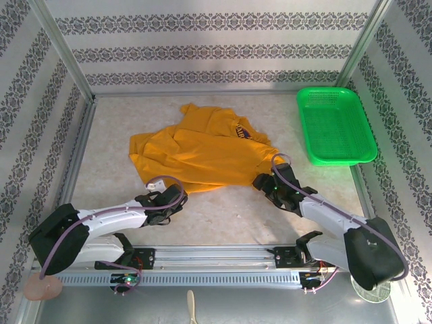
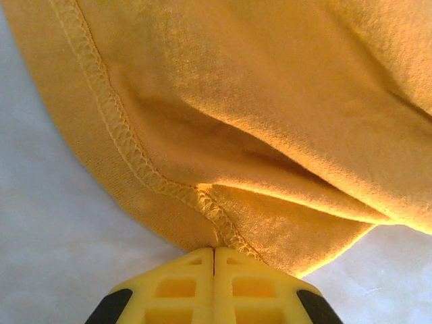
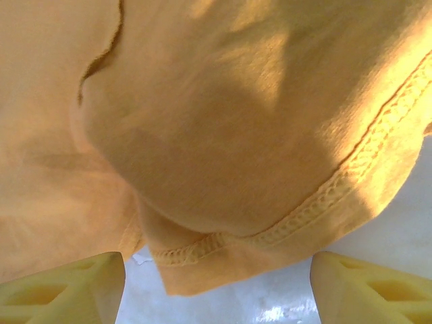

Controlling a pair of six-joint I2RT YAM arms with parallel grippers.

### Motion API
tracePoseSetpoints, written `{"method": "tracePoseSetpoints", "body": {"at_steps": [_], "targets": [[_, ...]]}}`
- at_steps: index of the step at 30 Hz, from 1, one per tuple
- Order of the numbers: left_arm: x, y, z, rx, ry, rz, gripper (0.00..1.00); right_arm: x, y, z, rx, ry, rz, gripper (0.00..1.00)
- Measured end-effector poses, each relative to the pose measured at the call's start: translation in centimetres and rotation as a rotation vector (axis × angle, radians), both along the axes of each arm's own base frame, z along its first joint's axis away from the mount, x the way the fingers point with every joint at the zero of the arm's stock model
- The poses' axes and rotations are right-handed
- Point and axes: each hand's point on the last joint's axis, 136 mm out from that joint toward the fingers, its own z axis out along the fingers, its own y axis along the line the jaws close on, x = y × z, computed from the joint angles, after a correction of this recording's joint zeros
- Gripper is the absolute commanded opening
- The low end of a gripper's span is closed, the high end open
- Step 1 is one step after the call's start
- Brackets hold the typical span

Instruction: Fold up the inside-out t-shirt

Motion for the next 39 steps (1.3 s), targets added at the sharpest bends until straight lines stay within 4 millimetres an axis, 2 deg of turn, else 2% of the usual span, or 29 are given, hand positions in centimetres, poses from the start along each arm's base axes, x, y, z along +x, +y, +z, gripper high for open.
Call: {"method": "tracePoseSetpoints", "body": {"at_steps": [1,6,8,10,11,13,16,18,20,21,22,24,27,29,32,36,39], "targets": [[0.0,-0.2,0.1,-0.009,-0.003,-0.002,0.0,0.1,-0.1,-0.3,-0.005,0.006,-0.007,0.62],[0.7,-0.9,1.4,-0.074,-0.044,-0.002,0.0,-0.1,-1.1,-1.4,-0.051,0.047,-0.036,0.03],[1.2,-0.8,2.6,-0.109,-0.076,0.008,0.0,0.8,-0.9,-0.9,-0.036,0.032,-0.028,0.0],[2.1,0.0,4.2,-0.145,-0.115,0.031,0.0,2.4,-0.8,0.7,-0.008,-0.011,-0.028,0.0],[2.8,0.6,5.1,-0.164,-0.138,0.052,0.0,3.6,-0.8,2.1,0.013,-0.046,-0.03,0.0],[4.5,2.5,7.8,-0.202,-0.193,0.104,0.0,6.0,-1.2,5.6,0.052,-0.133,-0.04,0.0],[8.2,5.9,14.3,-0.24,-0.304,0.175,0.0,9.8,-2.4,13.4,0.102,-0.308,-0.053,0.0],[10.9,7.7,20.4,-0.254,-0.404,0.183,0.0,12.0,-3.1,20.4,0.131,-0.447,-0.045,0.0],[13.3,8.8,26.8,-0.261,-0.507,0.163,0.0,13.2,-3.7,27.2,0.156,-0.579,-0.03,0.0],[14.3,9.2,30.4,-0.263,-0.565,0.144,0.0,13.4,-4.0,30.7,0.165,-0.642,-0.02,0.0],[14.9,9.4,33.0,-0.265,-0.604,0.129,0.0,13.5,-4.2,33.8,0.173,-0.699,-0.011,0.0],[15.9,9.6,39.6,-0.269,-0.717,0.084,0.0,12.9,-4.9,40.4,0.187,-0.825,0.002,0.0],[15.3,9.4,46.5,-0.278,-0.844,0.029,0.0,10.6,-5.9,48.3,0.191,-0.982,0.016,0.0],[14.2,9.0,49.6,-0.292,-0.905,-0.001,0.0,8.9,-6.4,52.0,0.188,-1.061,0.023,0.0],[12.3,8.8,52.6,-0.308,-0.968,-0.03,0.0,5.8,-6.9,56.1,0.178,-1.155,0.029,0.0],[10.1,8.8,54.1,-0.316,-1.01,-0.039,0.0,1.8,-6.6,59.4,0.175,-1.239,0.045,0.0],[9.7,8.9,54.1,-0.319,-1.014,-0.037,0.0,0.2,-6.2,60.6,0.185,-1.275,0.059,0.0]]}}
